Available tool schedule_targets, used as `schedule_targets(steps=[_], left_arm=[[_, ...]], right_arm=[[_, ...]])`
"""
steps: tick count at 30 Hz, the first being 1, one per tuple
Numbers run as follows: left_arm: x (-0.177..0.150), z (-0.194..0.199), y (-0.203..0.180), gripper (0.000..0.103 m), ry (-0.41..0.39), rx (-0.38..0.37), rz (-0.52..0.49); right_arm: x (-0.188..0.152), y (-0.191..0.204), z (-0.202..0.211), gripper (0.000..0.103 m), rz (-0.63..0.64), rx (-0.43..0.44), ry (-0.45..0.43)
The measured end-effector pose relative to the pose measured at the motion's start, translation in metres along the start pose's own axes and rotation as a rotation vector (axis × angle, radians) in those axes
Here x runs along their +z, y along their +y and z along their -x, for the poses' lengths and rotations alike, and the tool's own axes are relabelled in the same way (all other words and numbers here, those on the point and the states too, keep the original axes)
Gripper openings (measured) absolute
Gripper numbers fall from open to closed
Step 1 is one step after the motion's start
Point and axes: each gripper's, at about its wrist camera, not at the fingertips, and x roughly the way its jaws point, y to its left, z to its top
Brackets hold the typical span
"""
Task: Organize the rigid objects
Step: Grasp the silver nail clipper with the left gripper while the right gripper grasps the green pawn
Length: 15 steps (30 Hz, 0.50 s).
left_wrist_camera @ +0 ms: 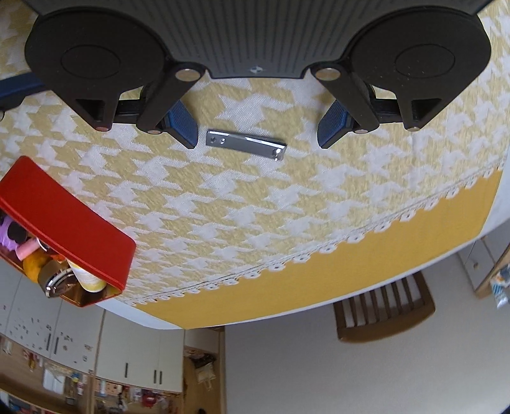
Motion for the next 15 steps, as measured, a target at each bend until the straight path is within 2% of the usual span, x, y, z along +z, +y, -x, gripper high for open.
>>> schedule_targets(steps=[4,9,11,14,15], left_arm=[[0.0,-0.006,-0.007,0.082,-0.031,-0.002,-0.044],[0.001,-0.01,-0.001,0.082,-0.032,-0.039,-0.01],[0.0,-0.01,0.002,0.08,-0.031,-0.054,0.0],[-0.001,-0.009,0.003,0.072,-0.038,-0.066,-0.003],[-0.002,-0.008,0.002,0.065,-0.041,-0.068,-0.006]], right_arm=[[0.003,0.003,-0.007,0.069,0.002,-0.01,0.019],[0.003,0.005,-0.015,0.05,0.009,-0.016,0.045],[0.003,0.004,-0.017,0.047,0.002,-0.019,0.052],[0.002,0.001,-0.021,0.043,-0.013,-0.02,0.066],[0.001,0.0,-0.021,0.042,-0.018,-0.019,0.069]])
